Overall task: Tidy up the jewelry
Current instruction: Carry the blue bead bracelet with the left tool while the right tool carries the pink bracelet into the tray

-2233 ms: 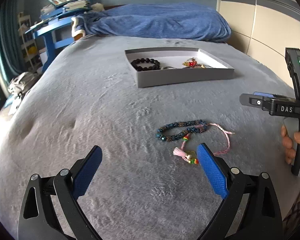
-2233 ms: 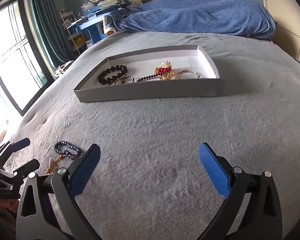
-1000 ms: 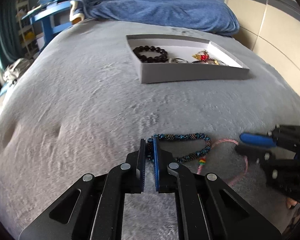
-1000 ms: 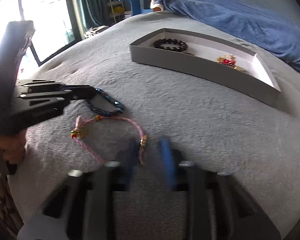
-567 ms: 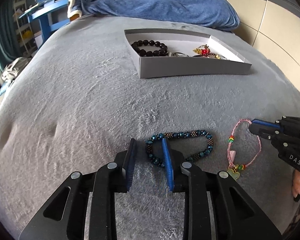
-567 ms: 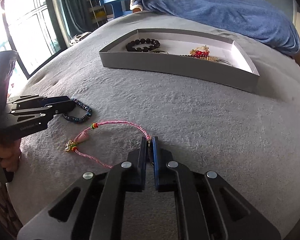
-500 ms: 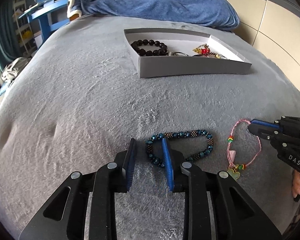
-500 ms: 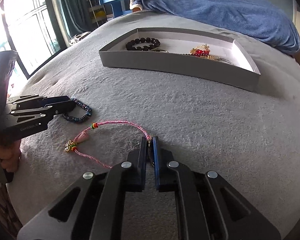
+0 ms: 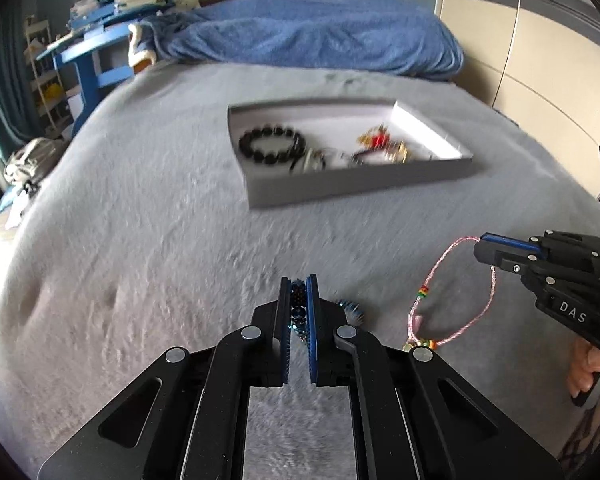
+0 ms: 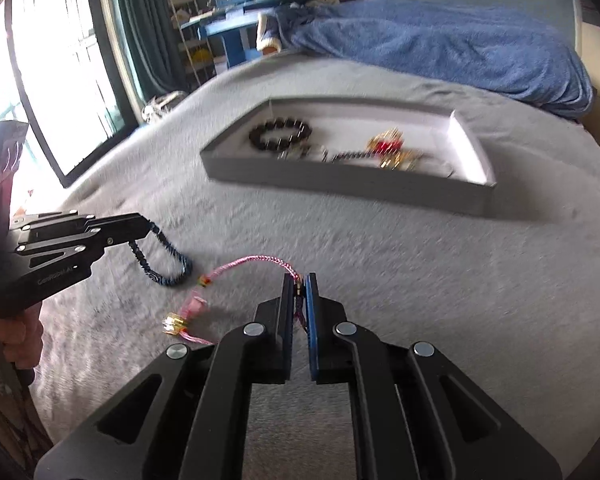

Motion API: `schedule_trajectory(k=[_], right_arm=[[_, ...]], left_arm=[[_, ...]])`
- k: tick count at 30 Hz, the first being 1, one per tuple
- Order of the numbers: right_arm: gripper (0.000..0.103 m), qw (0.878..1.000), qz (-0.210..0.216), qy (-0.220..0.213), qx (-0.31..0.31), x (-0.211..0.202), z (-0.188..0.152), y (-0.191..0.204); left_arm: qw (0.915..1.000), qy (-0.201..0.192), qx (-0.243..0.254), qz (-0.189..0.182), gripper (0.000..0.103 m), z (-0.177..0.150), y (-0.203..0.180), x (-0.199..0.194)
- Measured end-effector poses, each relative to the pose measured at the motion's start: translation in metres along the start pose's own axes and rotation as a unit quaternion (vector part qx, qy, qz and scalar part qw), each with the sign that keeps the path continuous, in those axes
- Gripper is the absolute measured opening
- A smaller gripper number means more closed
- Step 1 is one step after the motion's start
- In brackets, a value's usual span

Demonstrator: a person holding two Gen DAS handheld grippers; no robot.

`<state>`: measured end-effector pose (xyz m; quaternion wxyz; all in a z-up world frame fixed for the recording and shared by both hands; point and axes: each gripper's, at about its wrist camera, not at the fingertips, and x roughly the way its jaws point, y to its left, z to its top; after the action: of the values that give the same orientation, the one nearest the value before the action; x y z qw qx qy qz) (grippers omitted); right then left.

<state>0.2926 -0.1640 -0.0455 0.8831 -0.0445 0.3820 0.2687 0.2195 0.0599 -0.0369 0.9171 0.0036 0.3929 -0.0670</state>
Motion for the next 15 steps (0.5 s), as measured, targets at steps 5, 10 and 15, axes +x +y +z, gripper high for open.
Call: schedule_trajectory(k=[5,10,15], right_arm=[[0.006,1.000,-0.006,-0.021,0.001,-0.020,0.018,-0.009],[0.006,0.999,-0.012,-0.045,-0.009,-0.037,0.042,-0.012],[0.006,0.997,-0.025,-0.060,-0.031,-0.051,0.066,-0.017]], left_arm=[[0.9994,-0.032,0.005,-0.009,0.007,0.026,-0.013,-0.024],[0.9977,-0.060,0.023,-0.021,0.007,0.057,-0.029,-0.044],[0.9961,-0.076,0.034,-0.029,0.007,0.079,-0.037,-0.054]])
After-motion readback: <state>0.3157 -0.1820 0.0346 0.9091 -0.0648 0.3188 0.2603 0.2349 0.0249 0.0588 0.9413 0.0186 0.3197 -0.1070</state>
